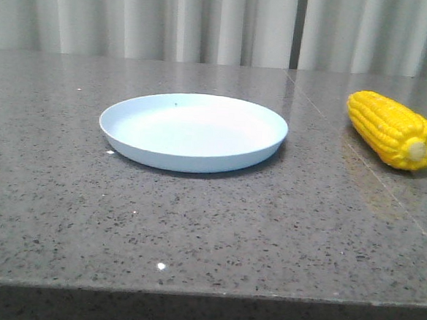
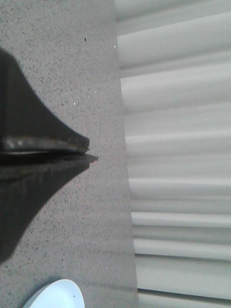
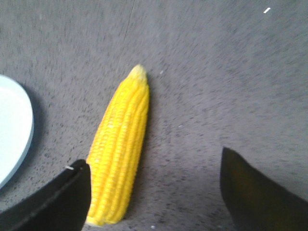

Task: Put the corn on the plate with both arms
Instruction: 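Grasp the yellow corn cob with the right gripper and lift it, then carry the corn over the plate and lower it onto the plate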

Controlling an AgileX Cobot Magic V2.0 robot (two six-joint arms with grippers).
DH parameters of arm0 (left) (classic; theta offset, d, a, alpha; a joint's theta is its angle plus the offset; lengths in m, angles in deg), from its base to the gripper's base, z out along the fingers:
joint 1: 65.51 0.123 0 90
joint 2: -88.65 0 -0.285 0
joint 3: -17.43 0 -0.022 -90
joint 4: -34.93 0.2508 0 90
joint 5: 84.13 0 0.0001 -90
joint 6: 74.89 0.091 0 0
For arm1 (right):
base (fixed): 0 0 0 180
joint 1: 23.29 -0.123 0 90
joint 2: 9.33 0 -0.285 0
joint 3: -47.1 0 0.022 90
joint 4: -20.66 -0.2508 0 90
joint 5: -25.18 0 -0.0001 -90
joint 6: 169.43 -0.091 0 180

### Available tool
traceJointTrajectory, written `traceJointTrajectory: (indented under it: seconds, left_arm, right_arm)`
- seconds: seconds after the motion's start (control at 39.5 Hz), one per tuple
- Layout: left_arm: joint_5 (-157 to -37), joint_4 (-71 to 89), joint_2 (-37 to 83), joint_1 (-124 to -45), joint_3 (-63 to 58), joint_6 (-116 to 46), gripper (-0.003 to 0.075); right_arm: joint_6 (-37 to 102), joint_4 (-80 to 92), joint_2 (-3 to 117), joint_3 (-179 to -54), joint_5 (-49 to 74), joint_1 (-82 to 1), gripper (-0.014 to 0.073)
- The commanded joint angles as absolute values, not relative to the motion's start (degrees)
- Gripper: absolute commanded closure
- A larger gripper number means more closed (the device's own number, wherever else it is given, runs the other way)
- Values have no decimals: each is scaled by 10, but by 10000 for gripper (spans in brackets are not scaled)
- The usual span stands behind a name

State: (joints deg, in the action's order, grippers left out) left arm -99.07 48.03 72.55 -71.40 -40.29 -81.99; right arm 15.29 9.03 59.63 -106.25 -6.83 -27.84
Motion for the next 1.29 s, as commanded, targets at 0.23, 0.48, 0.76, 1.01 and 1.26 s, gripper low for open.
traceJointTrajectory:
  seconds: [0.23,0.48,0.76,1.01,1.26]
  left_arm:
    - [-942,482,720,-718,-388,-825,741]
    - [-942,482,720,-718,-388,-825,741]
    - [-942,482,720,-718,-388,-825,741]
    - [-942,482,720,-718,-388,-825,741]
    - [-942,482,720,-718,-388,-825,741]
  right_arm:
    - [158,-25,756,-1151,-66,-303,-2]
    - [158,-25,833,-1168,-60,-303,-2]
    - [159,-25,845,-1169,-84,-303,235]
    - [159,-25,842,-1198,-138,-303,429]
    - [111,-8,806,-1261,-151,-347,431]
